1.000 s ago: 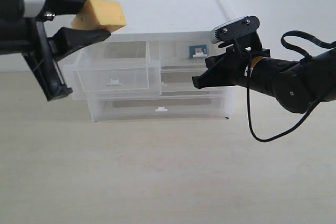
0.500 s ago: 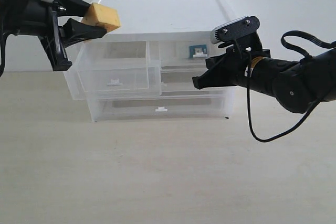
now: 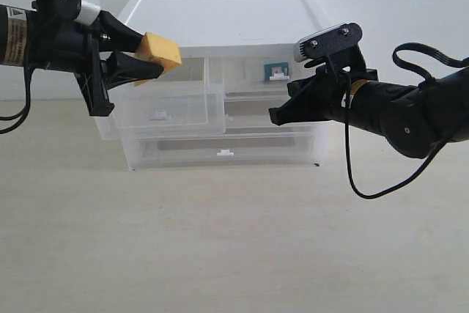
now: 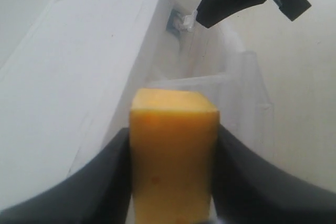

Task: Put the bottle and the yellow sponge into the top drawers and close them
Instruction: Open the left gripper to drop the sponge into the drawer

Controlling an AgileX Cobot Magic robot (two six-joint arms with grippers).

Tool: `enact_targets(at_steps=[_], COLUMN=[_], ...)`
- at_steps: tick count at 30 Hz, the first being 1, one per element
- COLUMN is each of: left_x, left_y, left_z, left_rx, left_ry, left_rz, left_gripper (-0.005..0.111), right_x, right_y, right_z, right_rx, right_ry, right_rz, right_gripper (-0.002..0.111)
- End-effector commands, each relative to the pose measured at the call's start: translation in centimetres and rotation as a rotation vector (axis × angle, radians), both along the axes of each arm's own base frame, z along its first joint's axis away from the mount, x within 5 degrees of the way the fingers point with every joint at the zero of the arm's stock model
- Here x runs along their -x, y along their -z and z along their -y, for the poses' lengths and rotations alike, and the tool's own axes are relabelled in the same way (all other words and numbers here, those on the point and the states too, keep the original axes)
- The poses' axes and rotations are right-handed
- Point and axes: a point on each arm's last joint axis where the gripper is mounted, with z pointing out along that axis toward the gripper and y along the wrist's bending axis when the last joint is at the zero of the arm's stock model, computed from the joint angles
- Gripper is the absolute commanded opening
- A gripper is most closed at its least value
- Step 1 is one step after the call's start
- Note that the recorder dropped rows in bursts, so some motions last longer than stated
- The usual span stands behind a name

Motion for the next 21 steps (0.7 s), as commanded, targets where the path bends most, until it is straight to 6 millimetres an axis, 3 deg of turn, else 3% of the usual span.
enact_targets(at_steps=[1, 6, 9, 16, 21], left_x=[-0.2, -0.2, -0.5, -0.6, 0.0], left_y=[-0.4, -0.4, -0.3, -0.3, -3.1], left_z=[-0.2, -0.2, -0.4, -0.5, -0.5], left_rx=[0.024, 0.023, 0.011, 0.016, 0.166], left_ry=[-0.032, -0.034, -0.066, -0.085, -0.138], left_rz=[-0.012, -0.011, -0.003, -0.001, 0.023], left_gripper=[0.01, 0.046, 0.059, 0.061, 0.06], right_x=[-0.8, -0.8, -0.8, -0.8, -0.8], right_y=[-0.6, -0.6, -0.6, -0.6, -0.6], right_z=[0.4, 0.4, 0.4, 0.4, 0.4], right_rx=[-0.042, -0.042, -0.042, -0.044, -0.045], right_ry=[0.042, 0.042, 0.042, 0.043, 0.043], right_rz=[0.024, 0.024, 0.024, 0.024, 0.026], right_gripper=[0.0, 0.0, 0.0, 0.0, 0.0])
